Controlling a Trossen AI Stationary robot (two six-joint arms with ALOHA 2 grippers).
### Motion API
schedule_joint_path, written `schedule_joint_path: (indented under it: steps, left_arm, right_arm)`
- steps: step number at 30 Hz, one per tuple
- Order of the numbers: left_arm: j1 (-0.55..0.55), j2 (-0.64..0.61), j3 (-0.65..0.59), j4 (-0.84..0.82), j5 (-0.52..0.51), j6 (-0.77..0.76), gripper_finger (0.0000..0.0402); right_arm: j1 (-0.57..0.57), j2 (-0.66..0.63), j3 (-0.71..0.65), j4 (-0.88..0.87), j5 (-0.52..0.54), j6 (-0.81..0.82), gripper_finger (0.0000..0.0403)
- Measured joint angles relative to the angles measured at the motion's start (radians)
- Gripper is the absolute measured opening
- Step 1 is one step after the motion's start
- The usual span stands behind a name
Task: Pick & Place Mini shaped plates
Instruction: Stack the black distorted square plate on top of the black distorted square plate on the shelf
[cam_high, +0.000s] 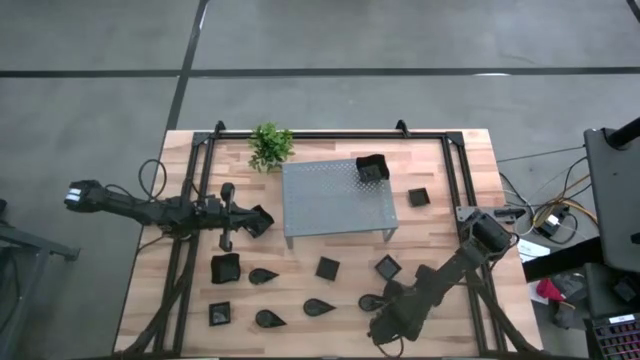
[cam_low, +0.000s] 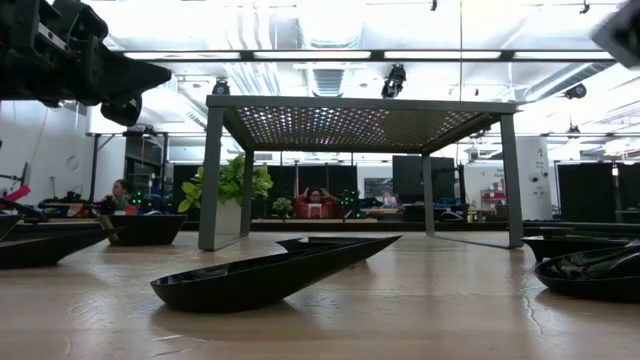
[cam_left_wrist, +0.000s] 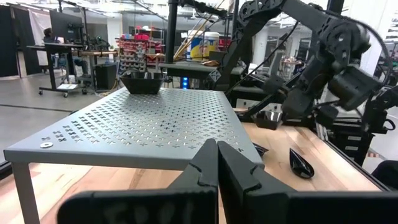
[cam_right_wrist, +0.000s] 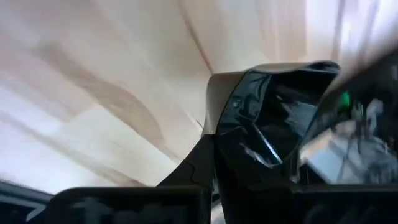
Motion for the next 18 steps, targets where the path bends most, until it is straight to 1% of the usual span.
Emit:
schedule_joint_path:
  steps: [3, 8, 14, 18]
  left_arm:
    - [0.0, 0.0, 0.0, -0.001, 0.0, 0.0, 0.0]
    - [0.0, 0.0, 0.0, -0.017, 0.0, 0.0, 0.0]
    - [0.0, 0.0, 0.0, -0.023, 0.0, 0.0, 0.0]
    - [0.0, 0.0, 0.0, -0.024, 0.0, 0.0, 0.0]
  right_arm:
    - [0.005, -0.016, 0.04, -0.005, 0.099, -0.064, 0.0008]
    - [0.005, -0.037, 0.107, -0.001, 0.214, -0.14, 0.0008]
    - [0.007, -0.046, 0.198, -0.004, 0.326, -0.347, 0.0008]
    - [0.008, -0.046, 0.269, -0.004, 0.437, -0.472, 0.0008]
